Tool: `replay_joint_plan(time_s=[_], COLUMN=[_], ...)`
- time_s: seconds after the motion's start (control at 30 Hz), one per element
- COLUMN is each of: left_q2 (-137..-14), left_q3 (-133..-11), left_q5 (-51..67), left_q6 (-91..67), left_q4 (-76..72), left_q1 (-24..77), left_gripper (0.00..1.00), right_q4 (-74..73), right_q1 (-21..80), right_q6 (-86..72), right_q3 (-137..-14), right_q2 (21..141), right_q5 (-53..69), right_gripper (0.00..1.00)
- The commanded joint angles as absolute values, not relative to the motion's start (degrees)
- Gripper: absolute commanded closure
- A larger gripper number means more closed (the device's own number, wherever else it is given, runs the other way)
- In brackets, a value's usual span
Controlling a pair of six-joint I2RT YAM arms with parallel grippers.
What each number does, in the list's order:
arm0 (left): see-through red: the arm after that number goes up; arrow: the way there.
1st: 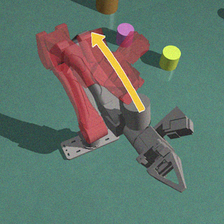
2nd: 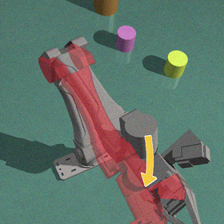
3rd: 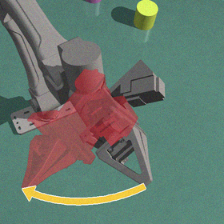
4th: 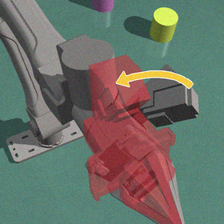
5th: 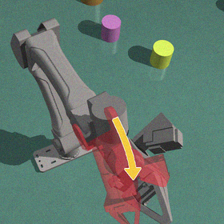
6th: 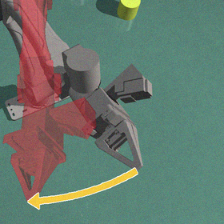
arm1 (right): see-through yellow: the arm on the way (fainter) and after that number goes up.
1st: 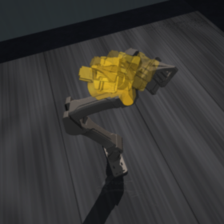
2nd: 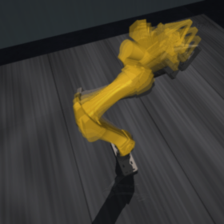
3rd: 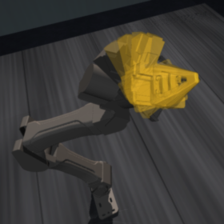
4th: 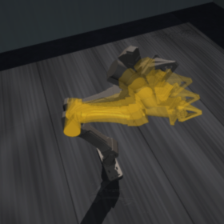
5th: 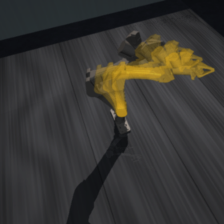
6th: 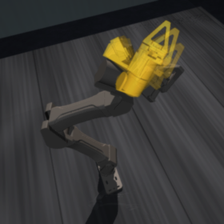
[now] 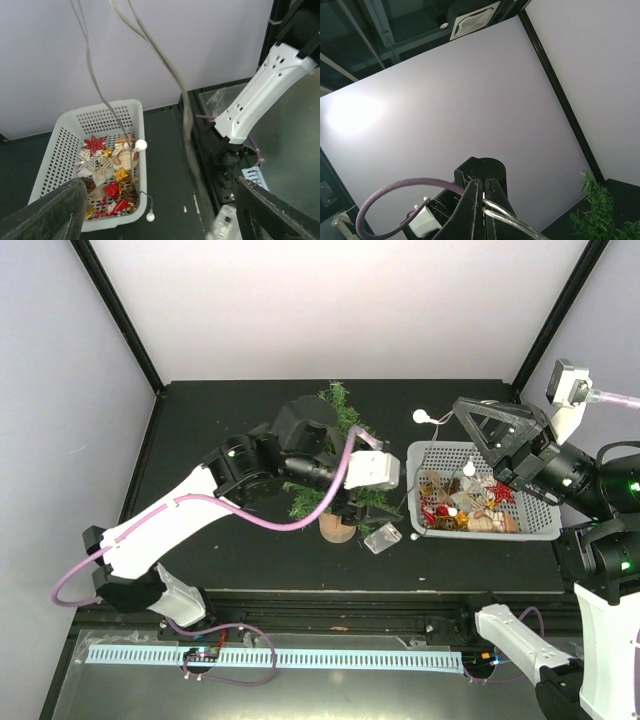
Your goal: Decorate the small christmas tree
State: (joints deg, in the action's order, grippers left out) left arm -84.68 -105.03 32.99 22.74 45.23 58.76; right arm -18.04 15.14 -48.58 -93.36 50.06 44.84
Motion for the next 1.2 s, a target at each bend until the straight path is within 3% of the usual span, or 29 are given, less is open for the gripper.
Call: replay_joint_plan(time_s=[0.0, 0.1, 0.27, 0.3, 0.33, 0.37, 0.43, 0.47, 0.57, 0.73, 1.0, 1.17], left_q2=[-87.0, -87.9, -89.2, -89.7, -90.0, -90.3, -90.7, -90.8, -91.1, -91.9, -89.2, -86.4], left_q3=[-109.7, -111.6, -112.2, -112.5, -112.8, -113.0, -113.4, -113.4, -113.4, -113.3, -110.6, -108.2], left_q5=[24.5, 27.7, 29.0, 28.9, 28.5, 27.7, 25.1, 23.9, 22.3, 18.6, 16.9, 17.2], left_q6=[23.8, 24.0, 25.5, 25.7, 25.7, 25.8, 25.8, 25.9, 25.4, 25.3, 27.8, 29.6], left_q4=[45.1, 46.2, 47.6, 47.7, 47.9, 47.8, 47.4, 47.1, 46.5, 45.7, 47.0, 48.4], left_q1=[61.1, 61.3, 63.9, 64.4, 64.9, 65.5, 66.6, 67.0, 67.4, 68.3, 68.6, 68.6], left_gripper=[0.23, 0.32, 0.84, 0.88, 0.87, 0.79, 0.47, 0.38, 0.28, 0.27, 0.4, 0.44], right_q4=[-17.0, -18.6, -19.4, -19.4, -19.3, -19.3, -19.4, -19.4, -19.4, -19.0, -19.8, -19.8], right_q1=[15.5, 15.5, 15.4, 15.5, 15.4, 15.5, 15.4, 15.4, 15.5, 15.5, 15.5, 15.5], right_q6=[-49.2, -47.9, -47.6, -47.6, -47.7, -47.7, -47.7, -47.7, -47.9, -48.9, -48.5, -48.4], right_q3=[-92.9, -92.9, -92.2, -91.9, -91.7, -91.5, -91.1, -90.9, -91.1, -91.5, -91.6, -91.5], right_q2=[49.0, 48.9, 48.9, 49.0, 49.0, 49.0, 48.8, 48.7, 48.7, 48.8, 48.3, 48.3], right_q5=[46.4, 46.2, 46.2, 46.3, 46.4, 46.4, 46.2, 46.2, 46.4, 46.9, 46.6, 46.4], right_gripper=[0.98, 0.98, 0.98, 0.98, 0.98, 0.98, 0.98, 0.98, 0.98, 0.98, 0.97, 0.97])
